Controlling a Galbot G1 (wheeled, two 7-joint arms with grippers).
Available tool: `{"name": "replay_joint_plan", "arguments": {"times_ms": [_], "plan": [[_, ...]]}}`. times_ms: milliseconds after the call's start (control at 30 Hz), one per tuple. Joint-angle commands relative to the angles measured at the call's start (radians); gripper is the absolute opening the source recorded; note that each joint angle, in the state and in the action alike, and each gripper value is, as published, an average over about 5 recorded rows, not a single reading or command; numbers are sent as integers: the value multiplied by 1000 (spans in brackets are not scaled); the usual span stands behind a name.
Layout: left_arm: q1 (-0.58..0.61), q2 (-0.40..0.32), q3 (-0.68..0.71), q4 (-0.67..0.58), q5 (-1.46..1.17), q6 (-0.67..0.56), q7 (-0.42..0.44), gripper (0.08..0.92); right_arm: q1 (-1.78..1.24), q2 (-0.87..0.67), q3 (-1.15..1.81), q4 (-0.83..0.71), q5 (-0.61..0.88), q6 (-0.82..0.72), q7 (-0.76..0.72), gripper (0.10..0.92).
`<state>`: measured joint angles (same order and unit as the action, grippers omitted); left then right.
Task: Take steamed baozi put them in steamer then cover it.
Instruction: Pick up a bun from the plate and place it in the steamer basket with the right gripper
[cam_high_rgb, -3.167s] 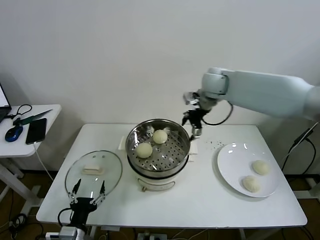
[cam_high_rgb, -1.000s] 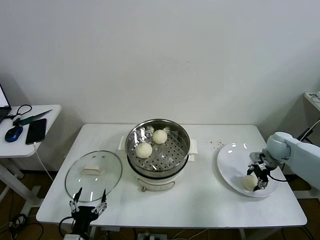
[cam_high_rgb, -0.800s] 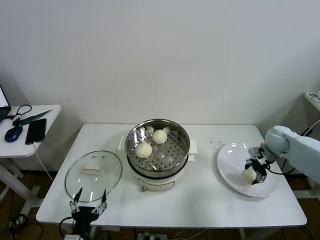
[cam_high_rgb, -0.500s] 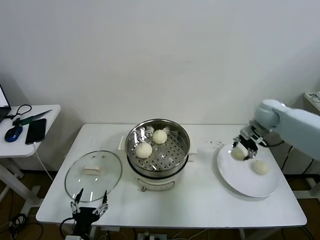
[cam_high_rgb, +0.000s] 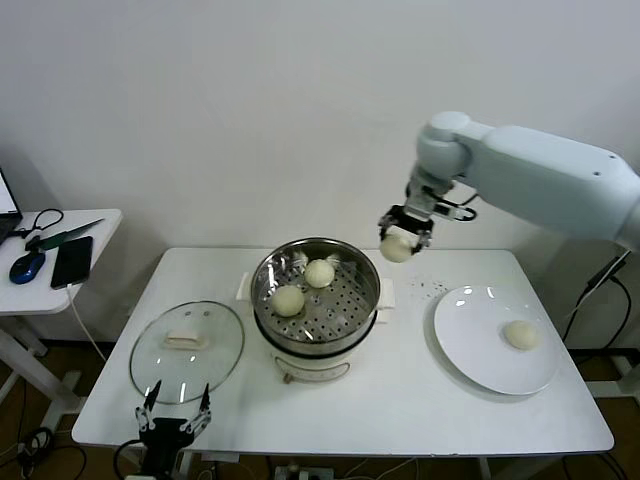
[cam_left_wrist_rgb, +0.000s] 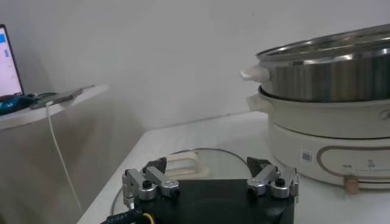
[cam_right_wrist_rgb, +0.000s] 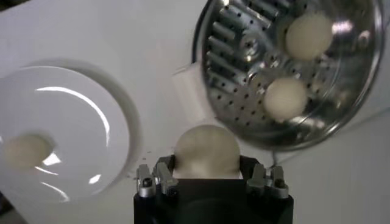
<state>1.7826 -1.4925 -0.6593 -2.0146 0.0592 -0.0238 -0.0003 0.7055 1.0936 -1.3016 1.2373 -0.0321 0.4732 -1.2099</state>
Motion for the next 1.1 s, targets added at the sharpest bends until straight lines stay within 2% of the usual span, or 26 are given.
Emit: {"name": "replay_joint_plan", "arguments": {"times_ms": [33,267,867,1000,1100], "plan": [[8,5,-3,-1,-10,-1,1,823,-53,262,1,-20,-24,90,-2,687],[14,11,-5,0,-13,-4,0,823,-134,310,-33,-22,-61,114,1,687],[-1,8,-3,27,-20,-8,0,823,-203,301,-58,-24,-94,120,6,698],[2,8,-5,26,-22,-8,1,823,-203,297,-57,-20,-92,111,8,717],[5,8,-7,25,-23,-9,1,823,-198,292,-49,-24,-86,107,5,760]]}}
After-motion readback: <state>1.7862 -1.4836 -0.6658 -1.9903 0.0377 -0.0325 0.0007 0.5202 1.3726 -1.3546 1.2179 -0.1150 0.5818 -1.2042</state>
